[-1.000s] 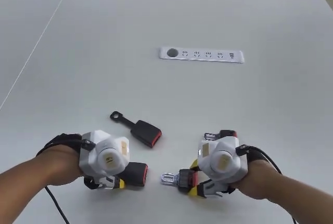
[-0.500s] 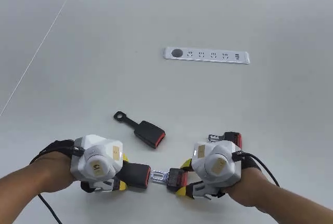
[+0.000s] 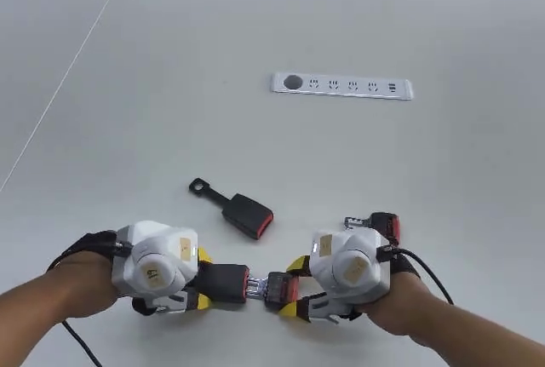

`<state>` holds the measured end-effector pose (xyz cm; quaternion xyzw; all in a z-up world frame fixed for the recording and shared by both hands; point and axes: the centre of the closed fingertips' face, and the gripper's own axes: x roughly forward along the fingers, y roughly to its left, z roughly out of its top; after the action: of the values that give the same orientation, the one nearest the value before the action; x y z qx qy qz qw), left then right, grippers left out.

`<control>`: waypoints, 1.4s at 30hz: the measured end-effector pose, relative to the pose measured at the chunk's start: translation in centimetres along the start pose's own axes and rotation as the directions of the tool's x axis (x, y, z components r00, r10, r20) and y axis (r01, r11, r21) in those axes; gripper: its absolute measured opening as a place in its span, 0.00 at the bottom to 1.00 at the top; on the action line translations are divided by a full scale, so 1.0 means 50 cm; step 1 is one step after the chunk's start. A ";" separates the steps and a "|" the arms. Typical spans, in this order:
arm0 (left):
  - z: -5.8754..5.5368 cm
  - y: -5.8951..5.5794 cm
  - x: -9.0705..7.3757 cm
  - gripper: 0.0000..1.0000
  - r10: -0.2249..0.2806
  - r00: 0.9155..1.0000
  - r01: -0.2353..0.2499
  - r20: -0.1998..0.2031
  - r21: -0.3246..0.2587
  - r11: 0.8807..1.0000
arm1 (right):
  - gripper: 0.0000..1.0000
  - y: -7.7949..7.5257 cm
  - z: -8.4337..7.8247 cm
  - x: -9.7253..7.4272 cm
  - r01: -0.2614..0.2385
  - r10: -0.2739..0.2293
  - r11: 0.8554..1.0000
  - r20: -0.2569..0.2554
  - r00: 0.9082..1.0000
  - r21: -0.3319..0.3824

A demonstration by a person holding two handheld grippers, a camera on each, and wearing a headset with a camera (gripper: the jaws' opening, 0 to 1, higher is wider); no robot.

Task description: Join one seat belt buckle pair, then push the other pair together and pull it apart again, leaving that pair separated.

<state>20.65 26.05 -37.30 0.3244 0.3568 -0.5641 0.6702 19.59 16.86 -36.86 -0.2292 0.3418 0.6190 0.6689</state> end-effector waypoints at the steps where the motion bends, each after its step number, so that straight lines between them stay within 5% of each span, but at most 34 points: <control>1: 0.002 -0.003 0.001 0.34 -0.005 1.000 0.005 0.007 0.015 1.000 | 0.33 0.001 0.003 0.001 -0.004 0.004 1.000 0.009 1.000 0.000; 9: 0.004 -0.003 0.000 0.33 -0.017 0.999 0.015 0.033 0.052 0.999 | 0.33 -0.002 0.002 0.002 0.000 -0.001 1.000 0.071 0.997 0.012; 21: 0.008 -0.006 0.004 0.32 -0.074 0.997 0.072 0.012 0.100 0.992 | 0.31 0.001 0.016 0.012 0.001 -0.008 0.999 0.118 0.993 0.053; 38: 0.009 -0.009 0.007 0.32 -0.097 0.995 0.095 0.004 0.133 0.987 | 0.31 0.005 0.032 0.029 -0.013 0.004 0.997 0.126 0.992 0.071; 39: 0.010 -0.008 0.008 0.32 -0.103 0.995 0.103 -0.005 0.144 0.984 | 0.31 0.006 0.039 0.037 -0.007 0.001 0.998 0.117 0.993 0.057; 40: 0.004 -0.009 0.007 0.32 -0.112 0.994 0.114 -0.017 0.137 0.984 | 0.31 0.015 0.029 0.039 -0.037 0.034 0.998 0.055 0.998 0.052; 42: 0.006 -0.006 0.006 0.32 -0.109 0.994 0.107 0.007 0.141 0.984 | 0.31 0.005 0.036 0.036 -0.022 0.017 0.999 0.092 0.996 0.047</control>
<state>20.43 25.58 -37.42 0.3467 0.3283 -0.6257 0.6168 19.65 19.42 -36.98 -0.1812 0.3276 0.6270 0.6831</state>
